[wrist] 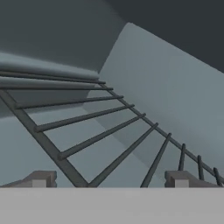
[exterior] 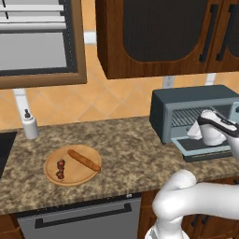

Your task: Pick up the kebab skewer and baguette bread, and place them inside the toaster oven. Close the toaster oven door and start by setting the timer.

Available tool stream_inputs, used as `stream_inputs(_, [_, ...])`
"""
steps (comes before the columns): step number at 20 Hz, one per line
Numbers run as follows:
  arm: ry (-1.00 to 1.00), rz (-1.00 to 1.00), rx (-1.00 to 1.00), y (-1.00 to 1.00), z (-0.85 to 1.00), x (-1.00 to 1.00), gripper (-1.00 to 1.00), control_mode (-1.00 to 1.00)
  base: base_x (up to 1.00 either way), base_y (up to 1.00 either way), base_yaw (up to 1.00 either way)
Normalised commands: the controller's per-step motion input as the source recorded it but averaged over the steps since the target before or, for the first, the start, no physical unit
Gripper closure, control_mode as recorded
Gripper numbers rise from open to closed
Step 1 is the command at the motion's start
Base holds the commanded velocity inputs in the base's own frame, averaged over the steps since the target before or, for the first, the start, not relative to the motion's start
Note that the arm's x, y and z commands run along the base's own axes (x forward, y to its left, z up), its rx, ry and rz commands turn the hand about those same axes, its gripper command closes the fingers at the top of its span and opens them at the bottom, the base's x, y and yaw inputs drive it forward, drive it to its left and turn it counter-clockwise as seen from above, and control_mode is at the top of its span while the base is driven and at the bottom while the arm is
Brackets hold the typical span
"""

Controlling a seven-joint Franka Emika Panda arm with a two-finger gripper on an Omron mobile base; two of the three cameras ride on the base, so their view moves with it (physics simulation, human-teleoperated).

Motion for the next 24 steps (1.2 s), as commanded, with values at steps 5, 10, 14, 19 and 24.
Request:
stream_inputs(5, [-0.03,0.0,-0.01,0.0,-0.02,0.03,1.0,-1.0,0.0,0.0,0.0])
stream_inputs(10, [0.0,0.0,0.0,-0.12,0.0,0.01,1.0,-1.0,0.0,0.0,0.0])
stream_inputs(14, [0.0,0.0,0.0,-0.21,0.0,0.0,1.0,-1.0,0.0,0.0,0.0])
stream_inputs(19, [0.0,0.0,0.0,-0.18,0.01,0.0,1.0,-1.0,0.0,0.0,0.0])
stream_inputs(24, [0.0,0.0,0.0,-0.24,0.0,-0.02,1.0,-1.0,0.0,0.0,0.0])
